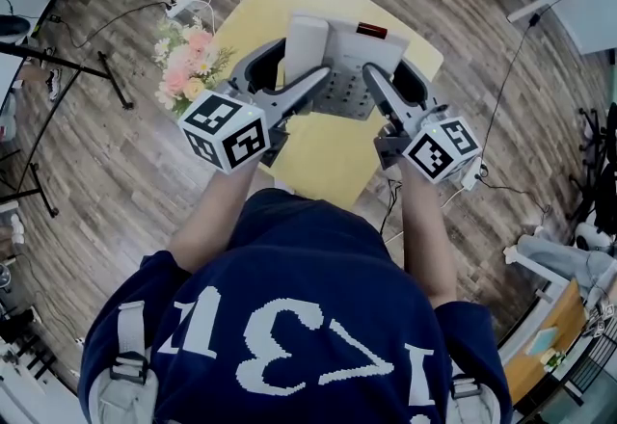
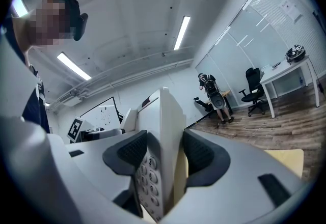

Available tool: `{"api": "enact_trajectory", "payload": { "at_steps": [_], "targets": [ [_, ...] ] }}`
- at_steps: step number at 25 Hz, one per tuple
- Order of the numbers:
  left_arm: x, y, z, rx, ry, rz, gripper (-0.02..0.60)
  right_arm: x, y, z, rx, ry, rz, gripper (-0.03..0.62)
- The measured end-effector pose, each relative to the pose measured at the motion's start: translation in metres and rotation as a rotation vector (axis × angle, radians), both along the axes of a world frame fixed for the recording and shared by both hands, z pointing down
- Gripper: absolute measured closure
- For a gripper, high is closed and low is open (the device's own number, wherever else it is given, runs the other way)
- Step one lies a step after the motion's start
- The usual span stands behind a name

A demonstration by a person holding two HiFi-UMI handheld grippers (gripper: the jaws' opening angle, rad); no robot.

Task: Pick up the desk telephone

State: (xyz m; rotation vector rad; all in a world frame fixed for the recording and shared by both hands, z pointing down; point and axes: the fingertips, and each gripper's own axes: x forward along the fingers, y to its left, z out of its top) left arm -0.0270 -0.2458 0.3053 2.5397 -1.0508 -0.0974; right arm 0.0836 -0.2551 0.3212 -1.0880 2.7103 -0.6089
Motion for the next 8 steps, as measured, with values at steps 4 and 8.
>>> {"api": "enact_trajectory", "payload": {
  "at_steps": [4, 8],
  "targets": [
    [-0.0013, 0.0002, -0.0032, 0.003, 0.007, -0.002, 0.239, -0.0009, 0.0004, -0.0033, 0.005, 0.001, 0.002, 0.358],
    [-0.0016, 0.0000, -0.0057, 0.000, 0.013, -0.004, 0.241, -0.0009, 0.0007, -0.0055, 0.007, -0.005, 0.003, 0.358]
  ]
}}
